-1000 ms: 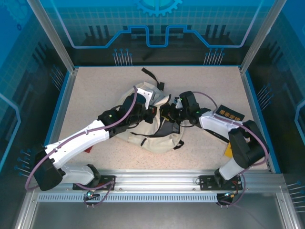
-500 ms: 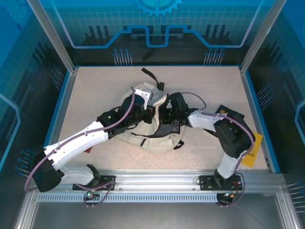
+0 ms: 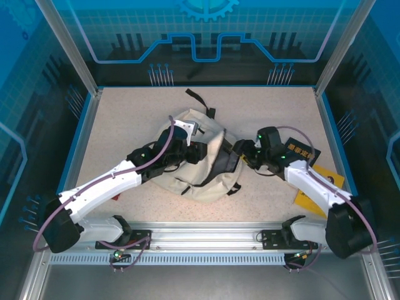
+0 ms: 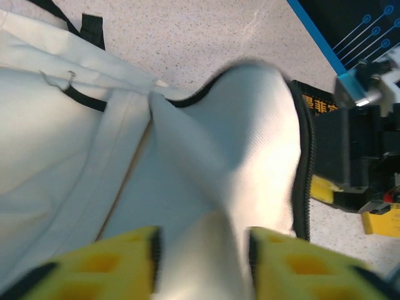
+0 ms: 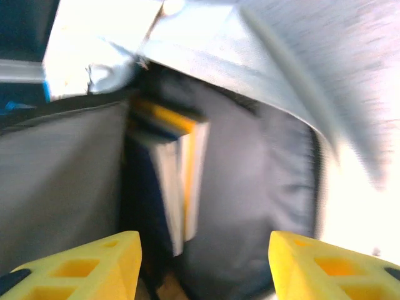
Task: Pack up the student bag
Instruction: Close the student bag at the center of the table, then move the student bag to the center of the table.
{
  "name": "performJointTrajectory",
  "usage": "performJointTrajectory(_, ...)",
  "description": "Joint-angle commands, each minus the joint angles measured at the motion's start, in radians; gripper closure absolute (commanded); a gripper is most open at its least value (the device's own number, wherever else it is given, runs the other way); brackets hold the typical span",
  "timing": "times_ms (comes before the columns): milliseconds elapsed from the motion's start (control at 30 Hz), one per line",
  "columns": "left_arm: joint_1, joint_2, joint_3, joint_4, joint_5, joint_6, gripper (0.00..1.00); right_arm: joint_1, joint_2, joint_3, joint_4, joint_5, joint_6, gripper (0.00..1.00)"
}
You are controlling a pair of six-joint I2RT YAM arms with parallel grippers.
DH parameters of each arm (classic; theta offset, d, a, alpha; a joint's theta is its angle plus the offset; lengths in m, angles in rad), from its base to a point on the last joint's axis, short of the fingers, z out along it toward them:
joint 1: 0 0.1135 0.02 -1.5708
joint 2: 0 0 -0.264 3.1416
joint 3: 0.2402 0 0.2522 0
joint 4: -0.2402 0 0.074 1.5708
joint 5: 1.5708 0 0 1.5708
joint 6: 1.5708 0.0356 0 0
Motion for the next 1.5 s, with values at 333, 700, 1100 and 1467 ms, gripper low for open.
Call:
performJointTrajectory(333,0.02,-0.09,-0.138,-0.289,-0.098,-0.623,0.2,-0.115,-0.107,0.078,-0.334,0.127,-0.244,0.27)
performJointTrajectory(700,0.047,0.052,-0.242,-0.08,0.054,-0.733,0.34,-0.014,0.131,0.208,-0.331,0.015,-0.331,0.27)
performJointTrajectory(1100,0.182,0.221,-0.275,0.01,0.072,-0.679,0.52,0.117,0.467,0.393,-0.34,0.004,-0.417,0.34)
performJointTrajectory(1467,0.459,0.264,-0.259,-0.01,0.113,-0.519,0.53,0.279,0.779,0.67,-0.323,-0.076,-0.418,0.43)
